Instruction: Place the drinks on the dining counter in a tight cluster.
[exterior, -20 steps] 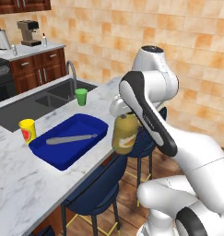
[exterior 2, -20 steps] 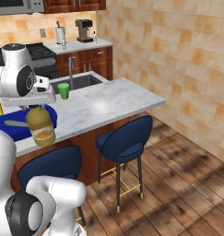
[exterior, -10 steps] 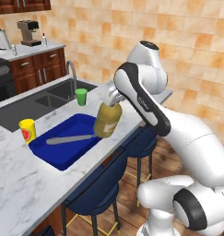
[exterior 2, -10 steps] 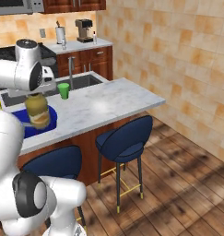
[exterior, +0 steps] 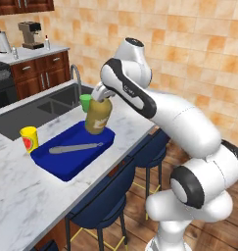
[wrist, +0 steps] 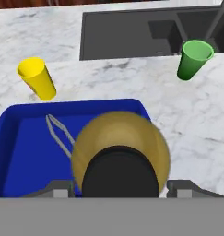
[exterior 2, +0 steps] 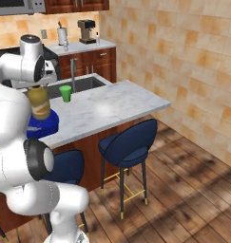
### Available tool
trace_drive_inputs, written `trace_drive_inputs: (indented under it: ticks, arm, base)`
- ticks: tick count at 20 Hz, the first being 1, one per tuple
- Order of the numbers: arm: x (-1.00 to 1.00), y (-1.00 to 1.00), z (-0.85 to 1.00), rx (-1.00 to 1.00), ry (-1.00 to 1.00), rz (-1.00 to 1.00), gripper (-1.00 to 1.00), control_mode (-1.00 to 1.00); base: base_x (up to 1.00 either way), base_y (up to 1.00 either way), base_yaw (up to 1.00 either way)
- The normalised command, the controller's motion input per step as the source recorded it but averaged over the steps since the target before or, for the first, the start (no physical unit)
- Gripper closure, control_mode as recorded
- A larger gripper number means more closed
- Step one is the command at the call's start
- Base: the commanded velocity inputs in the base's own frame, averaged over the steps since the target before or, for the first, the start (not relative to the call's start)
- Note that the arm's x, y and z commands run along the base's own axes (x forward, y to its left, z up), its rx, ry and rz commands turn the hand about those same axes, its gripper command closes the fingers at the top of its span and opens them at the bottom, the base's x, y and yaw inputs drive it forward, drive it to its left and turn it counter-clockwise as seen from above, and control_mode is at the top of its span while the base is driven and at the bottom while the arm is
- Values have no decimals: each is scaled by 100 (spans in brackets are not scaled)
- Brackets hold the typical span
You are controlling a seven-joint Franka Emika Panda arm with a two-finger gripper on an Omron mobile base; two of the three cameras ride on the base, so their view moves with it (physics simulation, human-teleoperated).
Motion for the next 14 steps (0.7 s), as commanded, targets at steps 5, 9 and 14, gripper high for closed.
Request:
trace_drive_inputs:
  ticks: [5,9,14]
  arm:
    - [67,50,8,0,0,3,100,-100]
    - [53,60,16,0,4,2,100,-100]
    - [46,55,7,0,7,0,100,-100]
  base:
    - [0,0,0]
    - [0,0,0]
    - [0,0,0]
